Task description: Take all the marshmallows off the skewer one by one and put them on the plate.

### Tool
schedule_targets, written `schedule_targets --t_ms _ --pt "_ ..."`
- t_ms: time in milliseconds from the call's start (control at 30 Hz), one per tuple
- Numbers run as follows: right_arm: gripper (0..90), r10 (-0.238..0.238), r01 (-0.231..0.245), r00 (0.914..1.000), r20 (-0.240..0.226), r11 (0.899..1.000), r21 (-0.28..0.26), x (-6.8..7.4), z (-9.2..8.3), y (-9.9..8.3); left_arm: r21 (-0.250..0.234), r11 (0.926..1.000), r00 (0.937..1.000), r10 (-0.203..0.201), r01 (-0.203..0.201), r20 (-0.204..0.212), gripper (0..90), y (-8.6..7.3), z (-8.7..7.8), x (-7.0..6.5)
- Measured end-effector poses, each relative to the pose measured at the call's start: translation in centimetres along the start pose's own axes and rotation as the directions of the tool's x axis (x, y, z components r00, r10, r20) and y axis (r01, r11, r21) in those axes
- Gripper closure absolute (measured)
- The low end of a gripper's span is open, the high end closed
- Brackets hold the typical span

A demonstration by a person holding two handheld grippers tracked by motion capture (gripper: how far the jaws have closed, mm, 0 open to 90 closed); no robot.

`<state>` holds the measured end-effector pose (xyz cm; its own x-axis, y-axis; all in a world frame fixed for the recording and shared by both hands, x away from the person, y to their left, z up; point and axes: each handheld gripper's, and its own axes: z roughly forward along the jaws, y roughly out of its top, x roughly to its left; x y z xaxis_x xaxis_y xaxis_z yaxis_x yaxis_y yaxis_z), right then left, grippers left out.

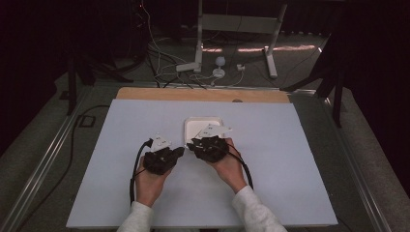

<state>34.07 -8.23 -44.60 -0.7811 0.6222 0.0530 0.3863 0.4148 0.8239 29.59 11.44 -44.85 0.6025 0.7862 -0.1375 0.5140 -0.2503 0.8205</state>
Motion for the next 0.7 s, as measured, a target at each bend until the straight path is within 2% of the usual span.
schedule_targets --t_ms 100,233,467,500,533,600,633,667,700 --pt "78.5 -0.008 0.008 0.9998 0.021 1.0 0.002 0.1 0.0 0.2 -0.006 1.0 1.0 -0.004 0.004 -0.009 89.9 0.0 0.0 -0.1" --pt "80.6 -0.037 0.037 0.9966 0.073 0.999 0.008 0.6 0.3 0.3 -0.001 1.0 0.9997 -0.007 0.007 -0.022 90.0 0.0 0.0 -0.1" --pt "82.8 -0.041 0.04 0.9904 0.132 0.999 0.01 1.0 0.9 0.4 0.005 0.9997 0.999 -0.023 0.024 -0.039 90.0 0.0 0.0 -0.1" --pt "83.5 -0.045 0.044 0.9862 0.159 0.999 0.014 1.0 1.0 0.3 0.005 0.9997 0.9995 -0.022 0.022 -0.024 90.0 0.0 -0.1 -0.1" --pt "83.8 -0.059 0.056 0.9728 0.224 0.998 0.022 0.8 1.1 0.3 0.005 0.9999 0.9995 -0.013 0.014 -0.029 90.0 0.1 -0.2 -0.2" --pt "83.9 0.008 -0.008 0.9737 0.228 1.0 0.0 -0.5 1.0 0.1 0.007 1.0 0.9998 0.001 -0.001 -0.02 90.0 0.2 -0.5 -0.5" --pt "84.1 0.023 -0.023 0.9656 0.259 1.0 -0.002 -1.1 0.8 0.0 0.001 1.0 0.9999 0.003 -0.003 -0.017 90.0 0.4 -0.5 -0.6" --pt "84.1 0.028 -0.026 0.9624 0.27 1.0 -0.008 -1.7 0.6 0.0 0.003 1.0 0.9998 0.009 -0.009 -0.019 90.0 0.5 -0.5 -0.8" --pt "84.1 0.044 -0.042 0.9635 0.264 0.999 -0.013 -2.2 0.4 0.0 0.002 0.9999 0.9997 0.012 -0.012 -0.019 90.0 0.5 -0.4 -1.0"
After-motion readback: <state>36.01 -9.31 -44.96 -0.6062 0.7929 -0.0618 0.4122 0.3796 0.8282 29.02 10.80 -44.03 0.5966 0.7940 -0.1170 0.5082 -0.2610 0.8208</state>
